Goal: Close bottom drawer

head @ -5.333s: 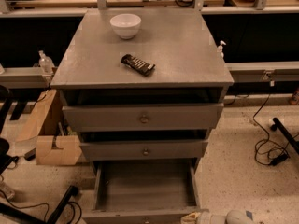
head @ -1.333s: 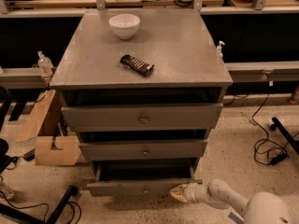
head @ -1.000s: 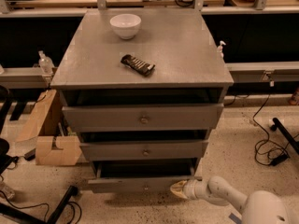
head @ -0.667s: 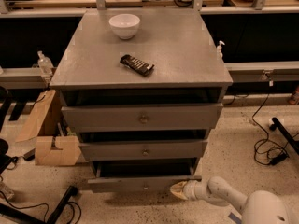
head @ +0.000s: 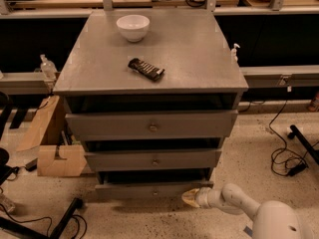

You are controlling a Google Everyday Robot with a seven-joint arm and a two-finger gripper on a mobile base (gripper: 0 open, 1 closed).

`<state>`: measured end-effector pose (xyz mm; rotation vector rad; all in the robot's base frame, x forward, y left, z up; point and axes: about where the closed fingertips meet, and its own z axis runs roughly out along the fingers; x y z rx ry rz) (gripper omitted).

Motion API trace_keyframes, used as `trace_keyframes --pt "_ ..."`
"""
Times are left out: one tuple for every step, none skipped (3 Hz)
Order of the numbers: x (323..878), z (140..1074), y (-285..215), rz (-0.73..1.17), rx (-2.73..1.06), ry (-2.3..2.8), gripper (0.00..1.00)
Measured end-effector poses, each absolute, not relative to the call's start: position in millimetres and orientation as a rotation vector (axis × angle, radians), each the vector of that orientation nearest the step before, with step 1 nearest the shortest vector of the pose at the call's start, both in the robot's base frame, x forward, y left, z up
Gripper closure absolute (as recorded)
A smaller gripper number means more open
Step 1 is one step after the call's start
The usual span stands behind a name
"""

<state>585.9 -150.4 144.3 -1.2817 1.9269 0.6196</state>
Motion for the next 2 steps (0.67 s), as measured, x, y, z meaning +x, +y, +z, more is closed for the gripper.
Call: trace_keyframes --pt "613.9 148.2 -151.7 0.614 -1.272 1.931 1.00" --pt "621.8 149.9 -152.7 0.611 -1.269 1.933 1.00"
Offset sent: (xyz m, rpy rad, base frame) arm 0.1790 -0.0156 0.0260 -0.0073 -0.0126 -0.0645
